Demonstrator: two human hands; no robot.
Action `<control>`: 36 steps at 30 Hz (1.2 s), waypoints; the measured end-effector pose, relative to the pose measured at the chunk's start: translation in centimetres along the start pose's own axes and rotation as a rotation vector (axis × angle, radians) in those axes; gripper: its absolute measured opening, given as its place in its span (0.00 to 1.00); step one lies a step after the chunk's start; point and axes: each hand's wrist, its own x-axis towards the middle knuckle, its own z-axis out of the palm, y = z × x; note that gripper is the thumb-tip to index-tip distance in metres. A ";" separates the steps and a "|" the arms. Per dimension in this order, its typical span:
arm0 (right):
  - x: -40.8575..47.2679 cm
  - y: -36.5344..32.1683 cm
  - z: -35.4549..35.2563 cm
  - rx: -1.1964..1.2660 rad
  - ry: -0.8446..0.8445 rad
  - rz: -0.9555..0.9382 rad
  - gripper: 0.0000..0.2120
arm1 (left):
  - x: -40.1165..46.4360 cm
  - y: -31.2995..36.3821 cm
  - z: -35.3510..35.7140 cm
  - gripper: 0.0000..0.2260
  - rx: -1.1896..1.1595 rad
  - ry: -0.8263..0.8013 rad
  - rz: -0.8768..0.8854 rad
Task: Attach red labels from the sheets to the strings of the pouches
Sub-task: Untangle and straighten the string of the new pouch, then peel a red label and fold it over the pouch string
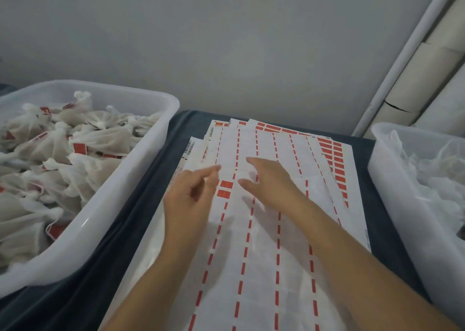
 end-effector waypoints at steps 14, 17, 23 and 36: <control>4.0 -1.9 -5.1 0.043 -0.491 -0.075 0.10 | 0.5 -2.1 1.4 0.16 0.375 0.004 0.145; 3.2 -2.0 -6.3 0.108 -0.548 -0.116 0.09 | 0.5 -1.8 1.4 0.16 0.367 -0.002 0.218; 1.3 -2.6 -7.5 0.241 -0.487 -0.209 0.03 | -0.2 -0.5 1.0 0.19 0.335 0.003 0.331; 0.0 -2.9 -7.6 0.317 -0.444 -0.214 0.01 | -0.2 0.1 0.7 0.16 0.130 0.023 0.315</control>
